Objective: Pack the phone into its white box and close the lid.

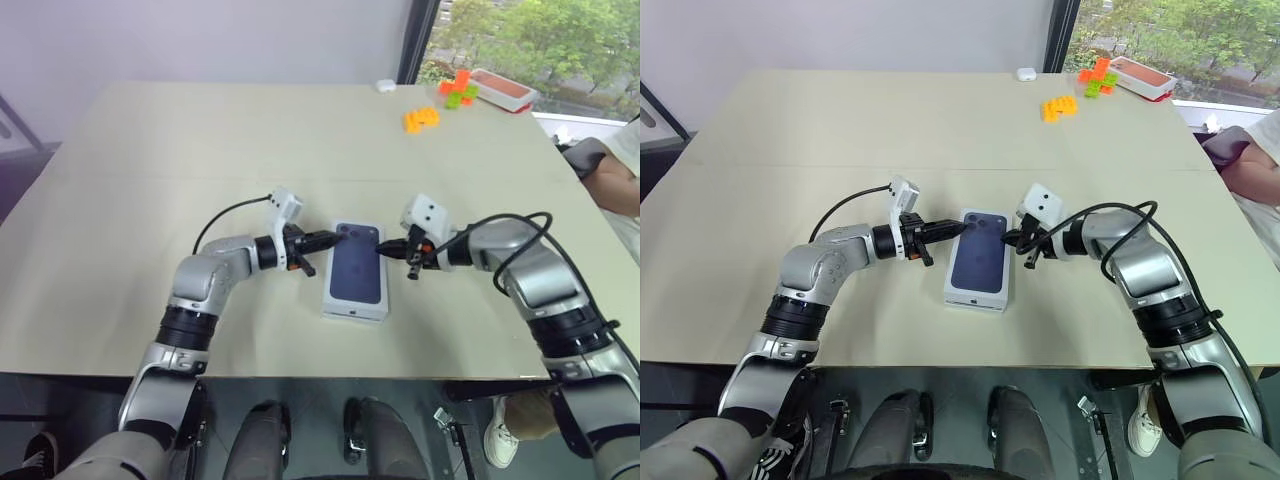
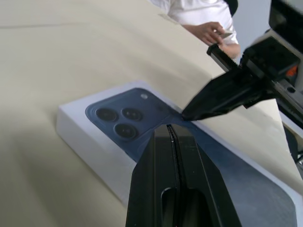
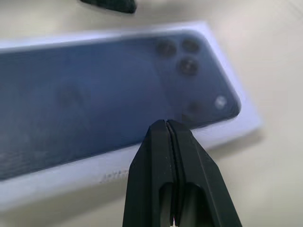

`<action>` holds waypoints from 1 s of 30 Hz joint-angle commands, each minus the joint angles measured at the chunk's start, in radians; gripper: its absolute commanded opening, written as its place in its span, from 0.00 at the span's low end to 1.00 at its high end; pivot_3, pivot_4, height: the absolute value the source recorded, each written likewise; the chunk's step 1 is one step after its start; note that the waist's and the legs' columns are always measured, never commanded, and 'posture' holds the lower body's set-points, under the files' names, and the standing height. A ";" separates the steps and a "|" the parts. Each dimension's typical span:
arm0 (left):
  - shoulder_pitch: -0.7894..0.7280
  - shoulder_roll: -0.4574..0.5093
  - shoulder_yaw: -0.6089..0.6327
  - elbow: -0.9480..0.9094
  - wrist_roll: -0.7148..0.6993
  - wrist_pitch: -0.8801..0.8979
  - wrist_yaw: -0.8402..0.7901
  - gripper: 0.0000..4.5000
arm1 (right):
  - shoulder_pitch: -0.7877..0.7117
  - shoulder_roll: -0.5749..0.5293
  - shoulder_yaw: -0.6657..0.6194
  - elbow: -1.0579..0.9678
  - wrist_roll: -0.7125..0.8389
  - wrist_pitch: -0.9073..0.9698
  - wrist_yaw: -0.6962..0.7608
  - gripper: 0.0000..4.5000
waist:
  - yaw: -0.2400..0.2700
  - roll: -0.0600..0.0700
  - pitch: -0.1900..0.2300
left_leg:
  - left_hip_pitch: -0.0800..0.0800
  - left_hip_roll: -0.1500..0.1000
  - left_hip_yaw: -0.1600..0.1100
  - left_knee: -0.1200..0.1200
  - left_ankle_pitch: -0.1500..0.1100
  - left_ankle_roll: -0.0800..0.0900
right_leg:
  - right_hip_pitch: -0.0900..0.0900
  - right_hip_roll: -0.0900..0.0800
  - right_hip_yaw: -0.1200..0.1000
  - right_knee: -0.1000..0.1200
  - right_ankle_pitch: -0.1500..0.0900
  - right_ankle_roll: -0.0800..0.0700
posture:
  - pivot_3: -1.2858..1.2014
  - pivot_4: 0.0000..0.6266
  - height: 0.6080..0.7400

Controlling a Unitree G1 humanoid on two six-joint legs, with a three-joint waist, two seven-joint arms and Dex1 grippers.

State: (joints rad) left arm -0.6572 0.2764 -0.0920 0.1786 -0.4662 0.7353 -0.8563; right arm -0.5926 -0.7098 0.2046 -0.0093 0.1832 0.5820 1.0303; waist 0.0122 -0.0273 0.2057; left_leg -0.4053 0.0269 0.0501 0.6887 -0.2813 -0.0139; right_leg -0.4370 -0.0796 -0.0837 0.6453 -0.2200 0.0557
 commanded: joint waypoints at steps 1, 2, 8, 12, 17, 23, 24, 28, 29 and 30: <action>0.030 0.045 -0.064 -0.093 -0.025 0.070 -0.080 0.00 | 0.071 -0.075 0.026 -0.133 0.041 0.053 0.097 0.01 | 0.000 0.000 0.000 | 0.000 0.000 -0.001 0.000 0.000 0.000 | 0.000 0.000 0.000 0.000 0.000 0.000 | 0.52 0.24 1.00; 0.035 0.053 -0.066 -0.103 -0.034 0.084 -0.089 0.00 | 0.078 -0.081 0.022 -0.151 0.054 0.069 0.101 0.01 | 0.000 0.000 0.000 | 0.001 0.000 -0.001 0.000 0.000 0.000 | 0.001 0.000 0.000 0.000 0.000 0.000 | 0.52 0.24 1.00; 0.058 0.095 -0.073 -0.128 -0.027 0.102 -0.106 0.00 | 0.080 -0.082 0.015 -0.192 0.080 0.116 0.097 0.01 | -0.002 0.000 -0.001 | 0.006 0.003 -0.002 0.000 0.000 0.000 | 0.005 0.001 0.001 0.000 -0.001 0.000 | 0.52 0.24 1.00; 0.071 0.104 -0.057 -0.138 -0.034 0.102 -0.097 0.00 | 0.074 -0.064 0.015 -0.175 0.065 0.103 0.070 0.01 | -0.003 0.000 -0.001 | 0.009 0.003 -0.002 0.000 0.000 0.000 | 0.007 0.002 0.001 0.000 -0.001 0.000 | 0.52 0.24 1.00; 0.066 0.071 0.014 -0.125 -0.039 0.074 -0.016 0.00 | 0.038 -0.056 -0.015 -0.096 0.034 0.065 0.024 0.01 | -0.001 0.000 -0.001 | 0.009 0.003 -0.001 0.000 0.000 0.000 | 0.007 0.002 0.002 0.000 -0.001 0.000 | 0.52 0.24 1.00; 0.029 0.042 0.073 -0.013 0.029 -0.032 0.108 0.00 | -0.067 -0.001 -0.035 0.113 -0.063 -0.019 -0.141 0.01 | -0.001 0.000 0.000 | 0.009 0.003 0.000 0.000 0.000 0.000 | 0.007 0.001 0.002 0.000 0.000 0.000 | 0.52 0.24 1.00; 0.015 0.034 0.069 0.023 0.049 -0.053 0.128 0.00 | -0.071 0.004 -0.024 0.130 -0.077 -0.031 -0.148 0.01 | -0.001 0.000 0.000 | 0.009 0.003 0.000 0.000 0.000 0.000 | 0.007 0.002 0.002 0.000 0.000 0.000 | 0.52 0.24 1.00; -0.027 0.001 0.062 0.123 0.083 -0.103 0.152 0.00 | -0.074 0.030 0.007 0.177 -0.123 -0.064 -0.176 0.01 | 0.000 0.000 0.000 | 0.007 0.001 0.000 -0.001 0.000 0.000 | 0.006 0.001 0.002 0.000 0.000 0.000 | 0.52 0.24 1.00; -0.042 -0.012 0.061 0.153 0.086 -0.102 0.157 0.00 | -0.072 0.040 0.015 0.188 -0.134 -0.068 -0.184 0.01 | 0.000 0.000 0.000 | 0.006 0.001 0.000 -0.001 0.000 0.000 | 0.005 0.001 0.002 -0.001 0.000 0.000 | 0.52 0.24 1.00; -0.056 -0.023 0.060 0.180 0.089 -0.099 0.159 0.00 | -0.070 0.048 0.022 0.196 -0.146 -0.075 -0.190 0.01 | 0.000 0.000 0.000 | 0.004 0.001 0.000 0.000 0.000 0.000 | 0.004 0.000 0.001 -0.001 0.000 0.000 | 0.52 0.24 1.00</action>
State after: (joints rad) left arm -0.6751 0.2652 -0.0314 0.3421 -0.3835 0.6586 -0.7030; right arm -0.6497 -0.6688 0.2281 0.1893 0.0583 0.5322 0.8545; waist 0.0125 -0.0273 0.2052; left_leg -0.4026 0.0274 0.0498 0.6883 -0.2815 -0.0137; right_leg -0.4344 -0.0795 -0.0825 0.6446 -0.2202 0.0558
